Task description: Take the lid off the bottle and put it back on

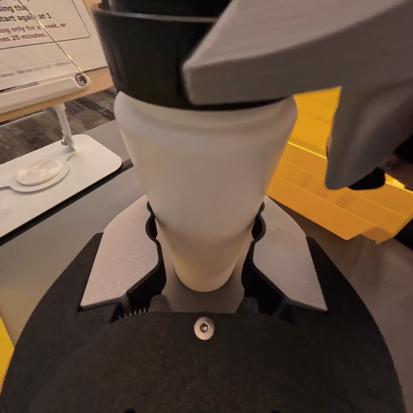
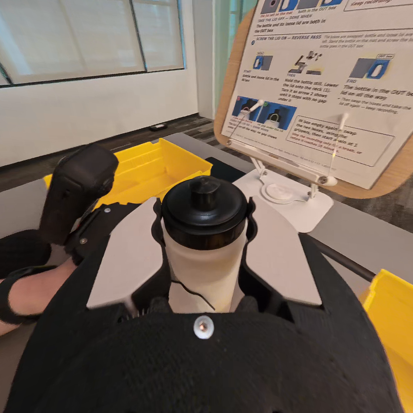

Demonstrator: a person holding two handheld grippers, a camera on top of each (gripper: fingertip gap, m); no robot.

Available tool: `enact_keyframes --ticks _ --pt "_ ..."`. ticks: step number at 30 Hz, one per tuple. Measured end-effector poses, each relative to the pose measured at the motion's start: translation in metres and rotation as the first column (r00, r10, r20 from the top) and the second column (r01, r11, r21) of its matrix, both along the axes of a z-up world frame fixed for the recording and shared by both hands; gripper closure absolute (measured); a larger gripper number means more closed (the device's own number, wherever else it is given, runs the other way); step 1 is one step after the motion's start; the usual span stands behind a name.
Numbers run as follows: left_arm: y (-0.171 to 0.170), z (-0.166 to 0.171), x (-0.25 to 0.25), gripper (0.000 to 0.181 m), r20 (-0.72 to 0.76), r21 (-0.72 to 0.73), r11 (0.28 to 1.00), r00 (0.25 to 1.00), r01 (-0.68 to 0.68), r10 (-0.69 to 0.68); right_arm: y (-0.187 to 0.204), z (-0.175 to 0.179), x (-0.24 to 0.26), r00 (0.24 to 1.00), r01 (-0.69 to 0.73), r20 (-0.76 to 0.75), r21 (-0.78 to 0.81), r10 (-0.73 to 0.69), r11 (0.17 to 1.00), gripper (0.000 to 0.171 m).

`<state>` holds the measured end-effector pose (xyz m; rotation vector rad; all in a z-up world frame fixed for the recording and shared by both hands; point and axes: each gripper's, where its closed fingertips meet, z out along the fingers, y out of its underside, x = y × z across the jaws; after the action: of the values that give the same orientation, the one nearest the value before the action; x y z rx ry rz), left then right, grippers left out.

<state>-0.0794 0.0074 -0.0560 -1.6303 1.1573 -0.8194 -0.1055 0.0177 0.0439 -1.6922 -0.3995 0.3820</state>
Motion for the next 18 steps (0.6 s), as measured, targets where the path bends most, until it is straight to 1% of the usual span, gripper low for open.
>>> enact_keyframes --ticks 2,4,6,7,8,9,10,12,13,16,18 --pt "-0.002 0.0 0.0 0.096 0.006 -0.003 0.999 0.999 0.044 -0.044 -0.001 0.001 -0.002 0.995 -0.101 -0.017 -0.014 0.101 0.995 0.097" --pt "-0.004 0.0 0.0 0.096 0.008 -0.002 0.997 0.997 0.083 -0.083 -0.003 -0.004 0.001 0.98 -0.2 -0.023 -0.077 0.198 0.977 0.086" --pt "-0.01 0.0 0.002 0.096 0.016 -0.005 0.99 0.99 0.139 -0.139 -0.01 -0.003 0.0 0.946 -0.322 -0.049 -0.074 0.319 0.944 0.087" --pt "-0.015 0.001 0.003 0.096 0.023 -0.008 0.985 0.985 0.173 -0.173 -0.011 -0.003 0.003 0.937 -0.347 -0.059 -0.062 0.344 0.936 0.086" --pt "-0.019 0.001 0.004 0.096 0.03 -0.011 0.979 0.979 0.204 -0.203 -0.013 -0.001 0.002 0.923 -0.383 -0.059 -0.028 0.381 0.923 0.088" --pt "-0.023 0.001 0.005 0.096 0.033 -0.009 0.973 0.973 0.23 -0.229 -0.019 0.001 -0.002 0.903 -0.428 -0.044 0.001 0.428 0.904 0.094" --pt "-0.025 0.001 0.005 0.096 0.03 -0.003 0.969 0.969 0.247 -0.247 -0.023 0.002 -0.004 0.89 -0.455 -0.011 0.025 0.455 0.89 0.096" --pt "-0.025 0.0 0.005 0.096 0.021 0.003 0.967 0.967 0.254 -0.254 -0.025 0.002 -0.005 0.89 -0.454 0.064 0.049 0.451 0.89 0.097" --pt "-0.023 0.0 0.005 0.096 0.022 0.0 0.972 0.972 0.236 -0.236 -0.024 0.001 -0.005 0.896 -0.442 0.059 0.033 0.44 0.896 0.097" --pt "-0.014 0.001 0.006 0.096 0.037 -0.012 0.991 0.991 0.132 -0.131 -0.013 0.001 -0.003 0.942 -0.335 0.023 0.013 0.335 0.942 0.096" --pt "-0.004 0.001 0.003 0.096 0.019 0.0 0.999 0.999 0.033 -0.033 -0.005 0.001 -0.001 0.974 -0.227 0.007 0.013 0.227 0.974 0.096"
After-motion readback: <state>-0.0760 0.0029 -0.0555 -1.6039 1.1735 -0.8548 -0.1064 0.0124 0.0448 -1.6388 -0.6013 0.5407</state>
